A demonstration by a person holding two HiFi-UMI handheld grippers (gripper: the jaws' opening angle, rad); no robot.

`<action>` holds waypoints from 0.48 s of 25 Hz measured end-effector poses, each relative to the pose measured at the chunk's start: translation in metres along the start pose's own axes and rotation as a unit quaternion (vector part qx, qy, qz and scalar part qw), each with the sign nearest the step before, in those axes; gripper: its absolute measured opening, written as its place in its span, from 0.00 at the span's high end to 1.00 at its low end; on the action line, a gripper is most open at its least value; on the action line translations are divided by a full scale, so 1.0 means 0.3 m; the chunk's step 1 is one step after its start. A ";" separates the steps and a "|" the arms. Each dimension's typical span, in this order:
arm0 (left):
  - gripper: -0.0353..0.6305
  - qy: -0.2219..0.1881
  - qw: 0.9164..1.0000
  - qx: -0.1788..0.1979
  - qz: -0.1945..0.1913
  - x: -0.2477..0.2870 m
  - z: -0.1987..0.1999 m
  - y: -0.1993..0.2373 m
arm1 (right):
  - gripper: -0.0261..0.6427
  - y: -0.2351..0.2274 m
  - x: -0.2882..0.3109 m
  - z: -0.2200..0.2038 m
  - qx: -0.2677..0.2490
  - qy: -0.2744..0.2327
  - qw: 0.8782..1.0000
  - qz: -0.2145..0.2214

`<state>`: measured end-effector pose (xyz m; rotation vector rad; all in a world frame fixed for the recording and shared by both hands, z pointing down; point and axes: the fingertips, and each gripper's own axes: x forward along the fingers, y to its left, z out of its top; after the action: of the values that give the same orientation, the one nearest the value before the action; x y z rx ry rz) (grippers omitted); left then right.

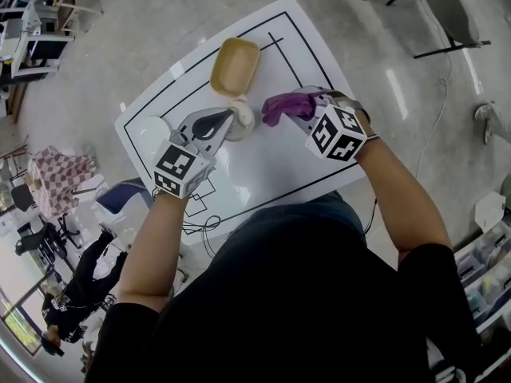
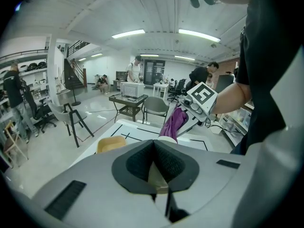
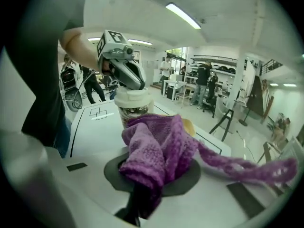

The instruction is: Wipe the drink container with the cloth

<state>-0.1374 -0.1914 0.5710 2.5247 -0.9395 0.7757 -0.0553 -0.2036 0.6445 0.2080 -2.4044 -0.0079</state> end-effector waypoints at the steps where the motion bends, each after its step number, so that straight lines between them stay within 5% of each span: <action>1: 0.91 0.001 1.000 -0.001 0.001 -0.001 -0.001 0.001 | 0.83 -0.004 0.004 0.024 -0.010 -0.005 1.000 0.002; 12: 0.91 -0.001 1.000 0.018 0.000 -0.004 -0.028 0.022 | 0.84 -0.011 0.121 0.177 0.029 -0.063 0.997 0.016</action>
<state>-0.1459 -0.1916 0.5778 2.5570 -0.9342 0.7974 -0.1167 -0.2152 0.6285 0.1999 -2.5357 0.0645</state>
